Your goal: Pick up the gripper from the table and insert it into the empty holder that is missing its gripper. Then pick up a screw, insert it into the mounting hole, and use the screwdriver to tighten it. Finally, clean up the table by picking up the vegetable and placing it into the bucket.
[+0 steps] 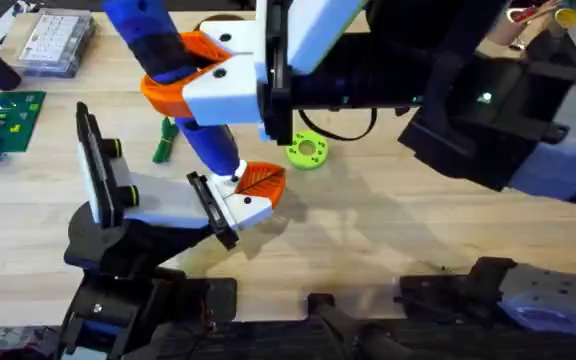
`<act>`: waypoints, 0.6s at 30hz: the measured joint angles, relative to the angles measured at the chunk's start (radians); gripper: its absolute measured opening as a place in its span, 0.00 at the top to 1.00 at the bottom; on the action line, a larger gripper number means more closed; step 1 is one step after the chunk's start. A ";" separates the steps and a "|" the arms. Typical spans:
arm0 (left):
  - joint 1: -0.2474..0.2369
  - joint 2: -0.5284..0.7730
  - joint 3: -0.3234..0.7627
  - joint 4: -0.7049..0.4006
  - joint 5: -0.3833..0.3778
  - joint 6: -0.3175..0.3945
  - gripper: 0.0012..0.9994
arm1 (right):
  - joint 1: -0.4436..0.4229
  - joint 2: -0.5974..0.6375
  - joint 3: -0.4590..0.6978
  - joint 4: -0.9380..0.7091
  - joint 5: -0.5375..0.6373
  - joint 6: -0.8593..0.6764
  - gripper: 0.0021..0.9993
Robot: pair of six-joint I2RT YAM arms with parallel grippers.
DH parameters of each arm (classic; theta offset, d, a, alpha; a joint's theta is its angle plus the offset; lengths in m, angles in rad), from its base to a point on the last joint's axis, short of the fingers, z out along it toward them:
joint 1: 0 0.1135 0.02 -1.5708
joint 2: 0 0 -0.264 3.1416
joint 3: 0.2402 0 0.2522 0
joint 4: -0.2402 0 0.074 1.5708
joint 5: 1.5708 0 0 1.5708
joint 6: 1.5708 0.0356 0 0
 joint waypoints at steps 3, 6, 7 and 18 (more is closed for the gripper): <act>0.000 0.000 0.000 -0.001 0.000 0.000 0.99 | 0.000 0.000 0.000 -0.005 0.001 0.000 0.98; 0.000 0.000 0.000 -0.001 0.000 -0.003 0.99 | 0.000 0.000 0.000 -0.007 0.002 0.000 0.98; 0.000 0.000 0.000 -0.001 0.000 -0.003 0.99 | 0.000 0.000 -0.001 -0.007 0.003 0.000 0.98; 0.002 0.000 0.000 0.001 -0.010 -0.015 0.99 | 0.001 0.000 -0.045 0.105 0.003 0.014 0.98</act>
